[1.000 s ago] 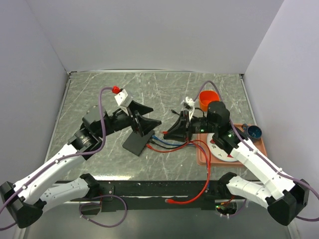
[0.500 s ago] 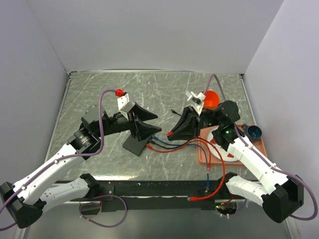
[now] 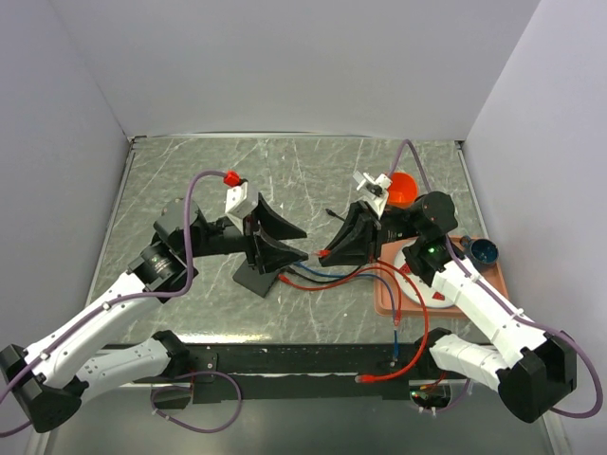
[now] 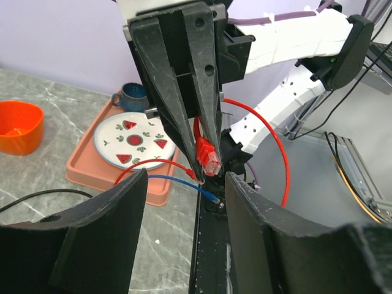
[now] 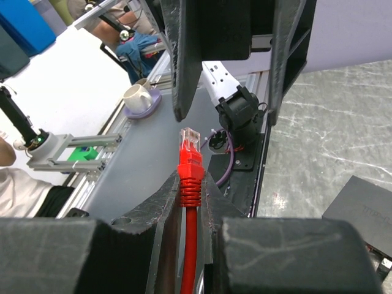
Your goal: Insert the plug into the switch port
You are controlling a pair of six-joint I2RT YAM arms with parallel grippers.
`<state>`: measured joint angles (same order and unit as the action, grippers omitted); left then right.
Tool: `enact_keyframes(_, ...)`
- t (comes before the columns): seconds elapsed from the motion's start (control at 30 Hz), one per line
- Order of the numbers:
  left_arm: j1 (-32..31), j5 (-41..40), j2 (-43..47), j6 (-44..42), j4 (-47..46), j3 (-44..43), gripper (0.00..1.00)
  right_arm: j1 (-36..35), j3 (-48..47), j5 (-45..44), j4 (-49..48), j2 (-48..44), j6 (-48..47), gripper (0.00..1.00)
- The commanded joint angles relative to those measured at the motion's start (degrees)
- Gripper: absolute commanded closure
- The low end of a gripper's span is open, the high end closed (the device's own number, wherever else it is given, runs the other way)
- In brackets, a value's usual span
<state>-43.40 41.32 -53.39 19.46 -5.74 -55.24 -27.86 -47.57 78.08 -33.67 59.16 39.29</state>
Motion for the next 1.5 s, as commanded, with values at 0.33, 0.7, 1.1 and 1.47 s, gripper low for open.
enact_keyframes(0.33,-4.15,0.87,-1.54,0.40,-2.70,-3.82,0.47,0.52,0.46,0.05,-7.20,1.57,3.60,1.00)
enact_keyframes(0.7,-7.67,-2.29,-6.55,-2.06,0.63,-7.68,0.89,0.52,0.55,-0.21,-8.87,2.37,4.92,1.00)
enact_keyframes(1.1,-8.55,-8.80,-6.03,-4.52,5.20,-7.51,0.40,0.87,0.55,-0.48,-12.12,2.81,7.65,1.00)
enact_keyframes(1.47,-8.63,-11.42,-4.98,-2.07,0.65,-5.67,0.99,0.96,0.81,-0.30,-11.69,2.98,7.04,1.00)
